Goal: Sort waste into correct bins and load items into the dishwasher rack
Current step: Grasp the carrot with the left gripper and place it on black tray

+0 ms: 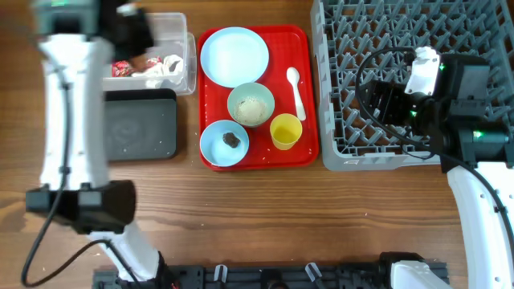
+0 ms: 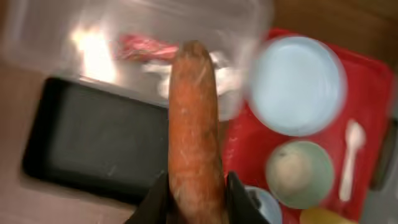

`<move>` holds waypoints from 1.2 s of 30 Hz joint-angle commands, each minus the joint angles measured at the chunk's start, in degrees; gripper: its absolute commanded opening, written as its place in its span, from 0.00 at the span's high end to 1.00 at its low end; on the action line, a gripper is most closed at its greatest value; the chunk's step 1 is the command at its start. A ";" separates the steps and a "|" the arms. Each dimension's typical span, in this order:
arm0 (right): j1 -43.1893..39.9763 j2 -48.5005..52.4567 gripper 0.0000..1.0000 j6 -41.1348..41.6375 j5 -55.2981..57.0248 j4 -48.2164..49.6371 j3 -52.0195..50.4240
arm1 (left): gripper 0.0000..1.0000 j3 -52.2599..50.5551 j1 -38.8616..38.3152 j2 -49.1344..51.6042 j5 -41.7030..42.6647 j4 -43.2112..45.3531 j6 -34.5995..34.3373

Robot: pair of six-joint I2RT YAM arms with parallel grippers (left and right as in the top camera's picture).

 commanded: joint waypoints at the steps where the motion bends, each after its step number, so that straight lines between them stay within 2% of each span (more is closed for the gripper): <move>1: 0.20 0.55 0.00 0.61 -0.92 0.17 1.14 | 0.96 -2.93 9.68 2.14 -5.79 -5.20 -28.17; 3: 0.20 0.55 0.00 0.61 -0.90 0.33 1.14 | 0.96 -7.45 12.94 2.14 -5.79 -6.58 -42.12; 5: 0.20 0.55 0.00 0.63 -0.92 0.31 1.14 | 0.96 -16.50 14.16 2.14 -5.97 -2.75 -53.53; 9: 0.20 0.55 0.00 0.61 -0.90 0.22 1.14 | 0.96 -35.06 12.92 2.14 -5.66 14.38 -59.43; 13: 0.20 0.59 0.00 0.63 -0.90 -0.09 1.14 | 0.94 -46.82 12.63 2.14 -5.66 26.64 -59.32; 15: 0.20 0.59 0.00 0.61 -0.87 -0.02 1.14 | 0.67 -49.09 12.66 2.14 -7.78 30.01 -58.66; 17: 0.20 0.59 0.00 0.63 -0.90 -0.02 1.14 | 0.53 -49.07 12.66 2.14 -8.37 30.47 -58.51; 21: 0.20 0.59 0.00 0.63 -0.90 -0.02 1.14 | 0.35 -46.23 12.59 1.81 -7.85 31.78 -43.80; 24: 0.20 0.59 0.00 0.61 -0.90 0.42 1.14 | 0.41 -41.35 11.93 0.04 -3.34 28.83 -29.77; 28: 0.20 0.59 0.00 0.63 -0.90 0.76 1.14 | 0.39 -39.30 6.64 -5.22 15.96 30.53 1.97; 29: 0.20 0.59 0.00 0.63 -0.90 0.74 1.14 | 0.38 -39.30 3.30 -5.79 17.66 29.20 6.23; 33: 0.20 0.59 0.00 0.66 -0.92 0.55 1.14 | 0.46 -41.11 -9.94 -5.16 17.51 25.73 5.79; 36: 0.20 0.59 0.00 0.76 -0.92 0.55 1.14 | 0.46 -42.91 -18.82 -5.14 15.43 27.34 3.43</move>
